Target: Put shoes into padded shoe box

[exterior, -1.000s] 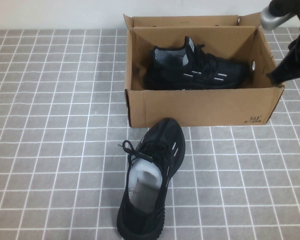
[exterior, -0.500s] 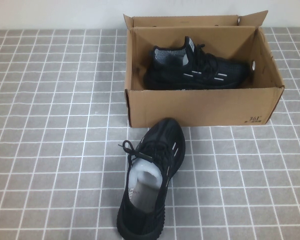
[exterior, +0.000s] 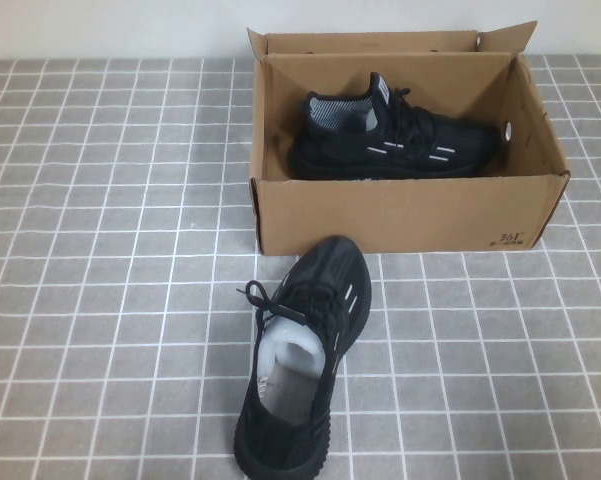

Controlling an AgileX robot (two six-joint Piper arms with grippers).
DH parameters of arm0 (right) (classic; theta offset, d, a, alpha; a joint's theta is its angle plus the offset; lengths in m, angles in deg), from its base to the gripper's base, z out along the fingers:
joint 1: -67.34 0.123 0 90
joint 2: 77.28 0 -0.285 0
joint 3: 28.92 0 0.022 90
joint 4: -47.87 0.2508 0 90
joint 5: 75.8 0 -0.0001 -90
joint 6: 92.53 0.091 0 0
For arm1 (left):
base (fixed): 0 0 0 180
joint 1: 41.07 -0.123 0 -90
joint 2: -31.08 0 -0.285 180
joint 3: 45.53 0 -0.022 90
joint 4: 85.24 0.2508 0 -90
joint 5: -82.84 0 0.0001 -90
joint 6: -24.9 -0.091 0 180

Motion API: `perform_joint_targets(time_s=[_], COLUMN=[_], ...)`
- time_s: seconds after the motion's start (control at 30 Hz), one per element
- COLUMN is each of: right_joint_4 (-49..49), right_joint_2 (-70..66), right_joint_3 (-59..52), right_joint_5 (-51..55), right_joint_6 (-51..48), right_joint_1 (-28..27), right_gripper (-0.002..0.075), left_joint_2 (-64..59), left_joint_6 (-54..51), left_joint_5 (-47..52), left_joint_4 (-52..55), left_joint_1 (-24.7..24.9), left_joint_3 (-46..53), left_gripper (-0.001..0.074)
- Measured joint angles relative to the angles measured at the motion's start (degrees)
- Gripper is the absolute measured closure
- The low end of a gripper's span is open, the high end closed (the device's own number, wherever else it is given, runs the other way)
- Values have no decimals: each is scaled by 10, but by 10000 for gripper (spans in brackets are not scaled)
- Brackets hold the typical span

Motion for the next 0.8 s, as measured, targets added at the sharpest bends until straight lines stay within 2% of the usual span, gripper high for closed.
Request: perform_joint_targets(time_s=[0.23,0.57,0.67,0.8], right_joint_4=[1,13,76,203], right_joint_2=[149,171,172,181], right_joint_3=[-98,-133,-145,-149], right_joint_5=[-4,-8,-8,-7], right_joint_6=[15,14,-40,-208], right_joint_1=[-10,-10,-11,-11], right_gripper=[734,734,734,734], left_joint_2=[0,0,0,0], left_joint_6=[0,0,0,0], left_joint_5=[0,0,0,0], left_joint_4=[0,0,0,0], left_joint_1=[0,0,0,0], left_joint_3=[0,0,0,0], left_gripper=[738,738,738,738])
